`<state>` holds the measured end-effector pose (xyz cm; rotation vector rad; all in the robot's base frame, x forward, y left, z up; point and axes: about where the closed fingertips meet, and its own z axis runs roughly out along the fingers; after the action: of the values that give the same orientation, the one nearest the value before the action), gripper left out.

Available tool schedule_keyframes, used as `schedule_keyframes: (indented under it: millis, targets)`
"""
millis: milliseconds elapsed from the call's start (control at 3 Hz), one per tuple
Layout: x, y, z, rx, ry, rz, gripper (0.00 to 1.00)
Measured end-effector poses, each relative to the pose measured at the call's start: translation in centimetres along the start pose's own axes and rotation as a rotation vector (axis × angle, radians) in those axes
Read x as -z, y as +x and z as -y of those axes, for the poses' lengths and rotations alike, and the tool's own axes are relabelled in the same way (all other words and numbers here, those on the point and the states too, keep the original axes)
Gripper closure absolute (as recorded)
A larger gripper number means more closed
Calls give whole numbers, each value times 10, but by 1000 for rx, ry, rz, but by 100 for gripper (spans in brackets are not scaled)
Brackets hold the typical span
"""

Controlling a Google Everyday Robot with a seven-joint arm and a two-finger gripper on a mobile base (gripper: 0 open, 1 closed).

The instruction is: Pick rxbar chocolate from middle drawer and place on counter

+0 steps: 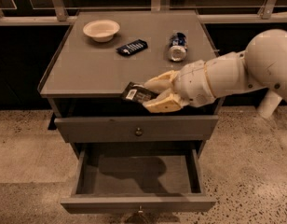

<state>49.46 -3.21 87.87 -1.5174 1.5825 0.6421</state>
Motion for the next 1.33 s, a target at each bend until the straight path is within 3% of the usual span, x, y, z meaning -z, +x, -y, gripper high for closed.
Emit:
schedule_keyframes:
  millis: [333, 667, 1000, 1333]
  targets:
    - [16, -16, 37, 61, 52, 38, 100]
    - [16, -10, 83, 43, 126, 87, 100]
    - [15, -1, 115, 18, 201, 115, 100]
    - [12, 12, 136, -21, 243, 139, 100]
